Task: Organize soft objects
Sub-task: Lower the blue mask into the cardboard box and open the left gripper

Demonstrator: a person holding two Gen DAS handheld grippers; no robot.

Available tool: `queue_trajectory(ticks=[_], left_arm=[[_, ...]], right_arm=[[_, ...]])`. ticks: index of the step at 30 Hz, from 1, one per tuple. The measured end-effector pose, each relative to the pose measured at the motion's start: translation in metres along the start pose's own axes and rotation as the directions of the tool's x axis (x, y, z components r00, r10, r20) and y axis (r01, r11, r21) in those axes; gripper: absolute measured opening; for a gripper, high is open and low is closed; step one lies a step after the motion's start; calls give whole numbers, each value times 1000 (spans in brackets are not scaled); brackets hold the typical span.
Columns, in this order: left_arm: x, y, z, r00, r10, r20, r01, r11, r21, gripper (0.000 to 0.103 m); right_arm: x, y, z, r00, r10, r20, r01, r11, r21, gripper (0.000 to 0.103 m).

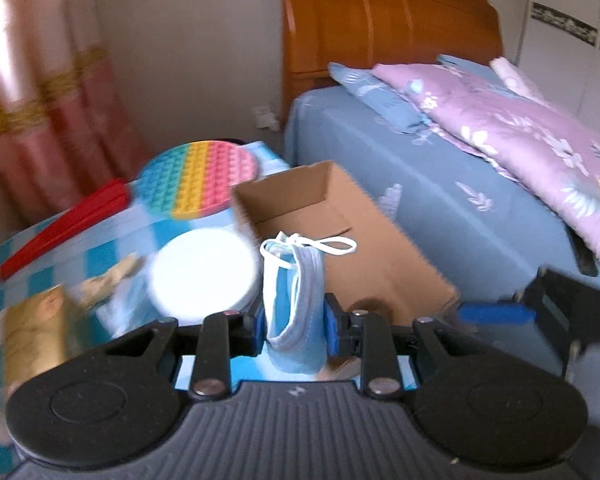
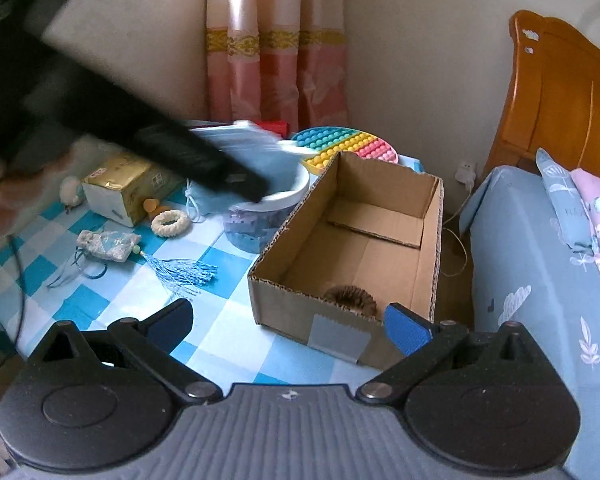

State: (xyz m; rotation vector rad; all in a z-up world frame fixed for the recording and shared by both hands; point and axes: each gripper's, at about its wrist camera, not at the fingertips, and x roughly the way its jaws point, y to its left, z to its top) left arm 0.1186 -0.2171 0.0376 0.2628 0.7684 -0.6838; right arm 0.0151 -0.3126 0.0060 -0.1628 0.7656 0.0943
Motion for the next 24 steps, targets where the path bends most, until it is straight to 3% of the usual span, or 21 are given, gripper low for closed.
queue_trajectory(ticks=[5,7,8,9,11,18,24], left_arm=[[37,-10,25,999,-45,-24,44,999,-16,30],[45,-13,29,1000,-26,-13,26,1000,-4,53],[48,-13,30,1000,-16,-15,16,1000,-11,81],[49,-13,30,1000,-14,-10,13,1000,-26,94],[44,-12,28,999,-13,39,15,999,-38,94],[19,-16,20,995,74,65,-76,997,23,95],[-10,-8,-1,985,149,89,-149,989,-3,98]], right_arm=[[0,-1,-3,1000,-6,-10,6,1000,-4,103],[-1,-1,-3,1000,-11,-7,11,1000,-8,103],[-2,-1,-3,1000,-10,-6,10,1000,-9,103],[-4,-2,-3,1000,-5,-2,5,1000,-10,103],[-5,-4,-3,1000,0,1,1,1000,-12,103],[-7,-7,-3,1000,-8,2,8,1000,-9,103],[-11,-1,-2,1000,-18,3,18,1000,-18,103]])
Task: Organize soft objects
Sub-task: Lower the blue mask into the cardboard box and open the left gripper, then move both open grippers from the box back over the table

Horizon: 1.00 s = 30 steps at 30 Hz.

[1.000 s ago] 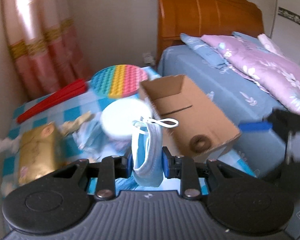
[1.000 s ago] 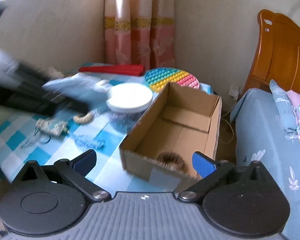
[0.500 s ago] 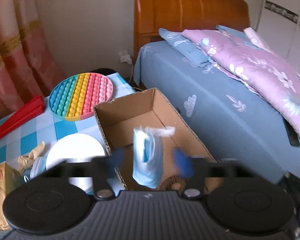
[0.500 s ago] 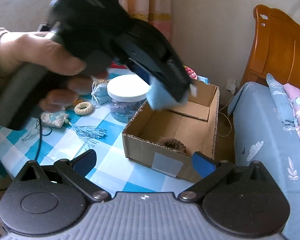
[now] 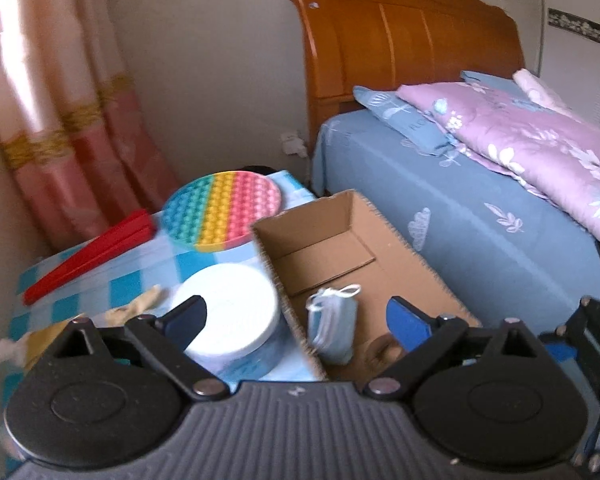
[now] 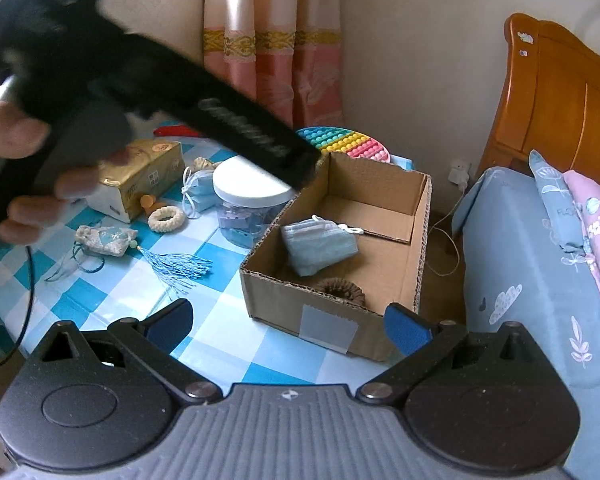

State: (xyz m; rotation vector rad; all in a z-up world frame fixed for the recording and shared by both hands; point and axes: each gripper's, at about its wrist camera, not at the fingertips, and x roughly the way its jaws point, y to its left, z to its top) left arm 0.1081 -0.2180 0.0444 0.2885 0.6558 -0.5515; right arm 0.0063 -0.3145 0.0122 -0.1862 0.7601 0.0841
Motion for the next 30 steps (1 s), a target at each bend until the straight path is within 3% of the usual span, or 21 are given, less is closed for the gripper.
queue_trajectory(ticks=[10,17,24,30], left_arm=[[-49,42,-46,991,128,27,-123,980,-159,101],[-88,88,-83,962,269,39,-250,931,-266,103],[-99,128,-126,940,340,-24,-324,873,-365,103],[-96,146,-152,928,366,-75,-365,847,-387,103]], right_arm=[[-9,22,10,1000,1,25,0,999,-37,103],[-13,54,20,999,-24,45,29,992,-125,103],[-3,86,31,999,16,34,-10,982,-187,103],[23,113,29,997,76,-19,-78,967,-242,103]])
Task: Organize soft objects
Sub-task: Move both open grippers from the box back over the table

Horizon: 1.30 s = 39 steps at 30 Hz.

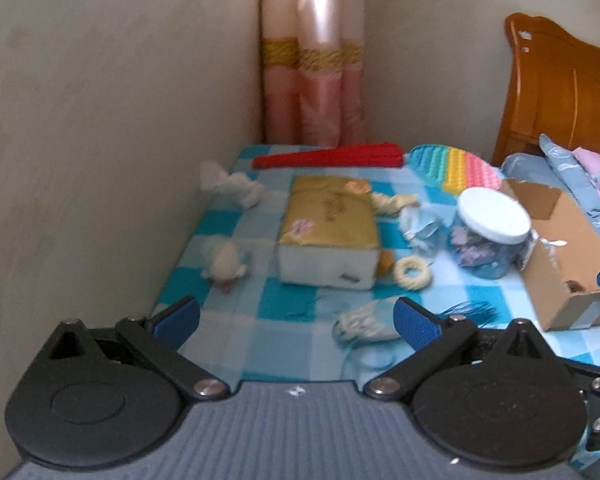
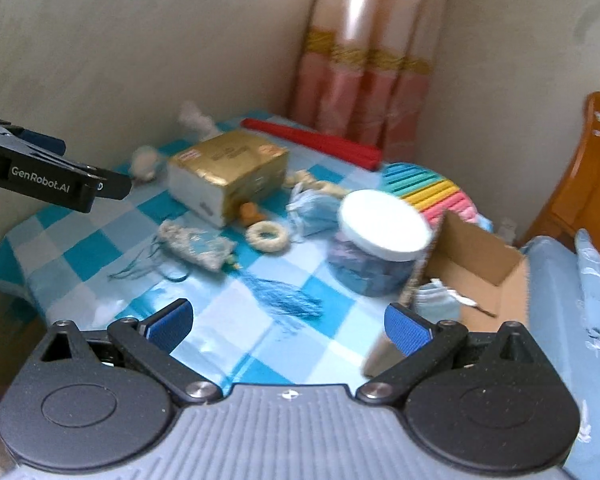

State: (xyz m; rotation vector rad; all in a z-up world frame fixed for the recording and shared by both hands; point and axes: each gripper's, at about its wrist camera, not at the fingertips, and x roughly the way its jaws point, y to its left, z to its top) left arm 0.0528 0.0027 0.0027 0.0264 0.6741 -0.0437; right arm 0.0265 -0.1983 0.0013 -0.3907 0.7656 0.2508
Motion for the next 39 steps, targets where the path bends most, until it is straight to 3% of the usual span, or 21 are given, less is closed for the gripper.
queue_trajectory(ticks=[17,21,27,39], left_arm=[[20,47,-11,996,87,-6,-87,995,-48,102],[23,51,-10,996,93,-14,-93,995,-46,102],[37,53,-10,995,86,-46,-89,995,-53,102],[65,50,-10,991,106,-77,-111,992,-64,102]], right_arm=[[92,48,36,982,187,-22,-188,982,-22,103],[116,56,43,980,198,-24,-198,980,-9,103],[142,63,49,988,151,-30,-150,988,33,103],[150,36,27,987,144,-72,-137,986,94,103]])
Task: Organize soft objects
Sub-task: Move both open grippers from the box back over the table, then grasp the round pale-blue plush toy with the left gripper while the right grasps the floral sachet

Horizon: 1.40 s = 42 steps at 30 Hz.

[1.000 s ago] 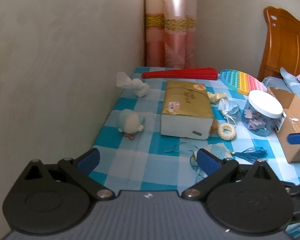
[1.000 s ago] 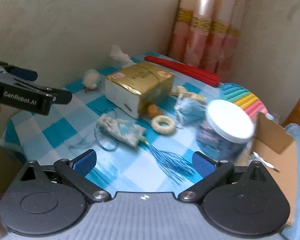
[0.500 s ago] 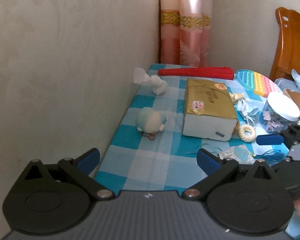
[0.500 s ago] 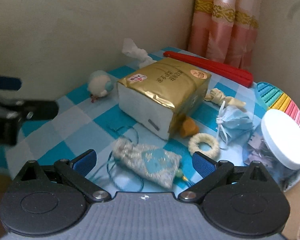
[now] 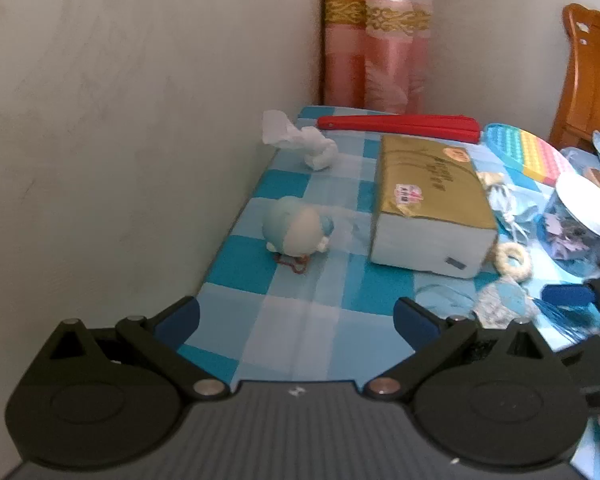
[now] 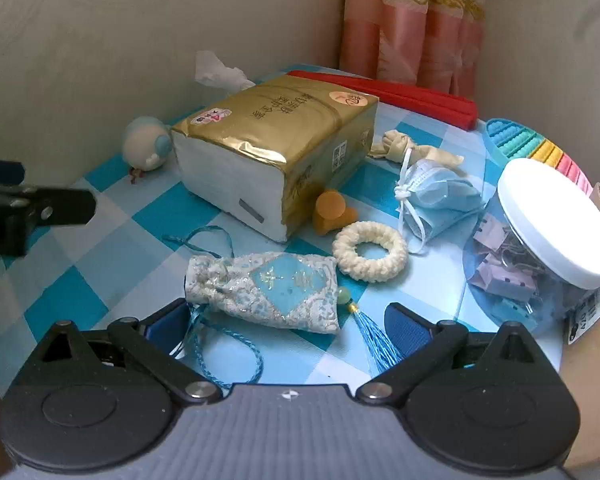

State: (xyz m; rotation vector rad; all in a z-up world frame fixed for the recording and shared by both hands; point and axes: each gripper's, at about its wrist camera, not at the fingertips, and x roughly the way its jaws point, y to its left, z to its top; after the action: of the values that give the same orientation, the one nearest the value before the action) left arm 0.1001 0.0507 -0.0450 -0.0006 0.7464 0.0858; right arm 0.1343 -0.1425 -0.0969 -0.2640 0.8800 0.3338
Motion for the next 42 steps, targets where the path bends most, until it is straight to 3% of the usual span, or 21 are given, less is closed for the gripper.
queue_trajectory(ticks=[18,21,26,35,42], left_arm=[[35,-13,41,985,143,99,-133,986,-101,99],[45,-15,45,982,168,86,-155,978,-139,90],[60,-4,45,985,166,48,-151,960,-237,83],[74,7,42,994,107,-3,-102,941,-324,75],[78,11,42,999,39,-15,-42,934,-354,50]], right_arm=[[1,0,3,1000,10,-25,-10,1000,-13,103],[2,0,3,1000,10,-26,-10,1000,-14,103],[2,0,3,1000,12,-27,-12,1000,-16,103],[2,0,4,1000,13,-28,-13,1000,-18,103],[2,-1,4,999,14,-31,-14,1000,-16,103]])
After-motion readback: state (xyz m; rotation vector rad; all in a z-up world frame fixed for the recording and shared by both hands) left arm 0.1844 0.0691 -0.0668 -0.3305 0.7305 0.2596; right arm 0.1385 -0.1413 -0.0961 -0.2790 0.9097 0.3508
